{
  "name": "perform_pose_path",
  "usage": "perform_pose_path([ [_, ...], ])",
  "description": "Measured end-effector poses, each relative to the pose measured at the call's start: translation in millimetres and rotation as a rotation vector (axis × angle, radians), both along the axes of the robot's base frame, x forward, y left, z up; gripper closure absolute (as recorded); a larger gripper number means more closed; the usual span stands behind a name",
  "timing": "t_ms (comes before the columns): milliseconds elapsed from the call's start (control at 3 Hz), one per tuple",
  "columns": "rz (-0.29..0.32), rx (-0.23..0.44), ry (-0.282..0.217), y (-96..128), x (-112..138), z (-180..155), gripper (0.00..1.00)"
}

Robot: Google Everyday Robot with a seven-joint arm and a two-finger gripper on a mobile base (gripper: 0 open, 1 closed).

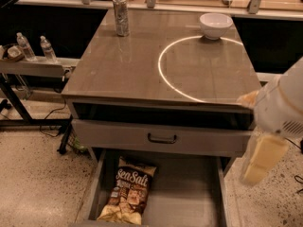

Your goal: Pick brown chip bag from middle drawer and place on counter

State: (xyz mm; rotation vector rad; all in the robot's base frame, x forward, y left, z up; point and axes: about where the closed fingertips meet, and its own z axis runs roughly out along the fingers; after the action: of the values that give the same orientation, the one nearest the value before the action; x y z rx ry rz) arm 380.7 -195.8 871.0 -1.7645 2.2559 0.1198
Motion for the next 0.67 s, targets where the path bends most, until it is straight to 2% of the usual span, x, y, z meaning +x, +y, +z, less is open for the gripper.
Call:
perform_pose_path([
  [333,0.014,0.066,0.032,20.6,-17.1,-39.5,0.00],
  [667,0.013,0.068,0.038,21.7,-19.5,-43.8,0.00],
])
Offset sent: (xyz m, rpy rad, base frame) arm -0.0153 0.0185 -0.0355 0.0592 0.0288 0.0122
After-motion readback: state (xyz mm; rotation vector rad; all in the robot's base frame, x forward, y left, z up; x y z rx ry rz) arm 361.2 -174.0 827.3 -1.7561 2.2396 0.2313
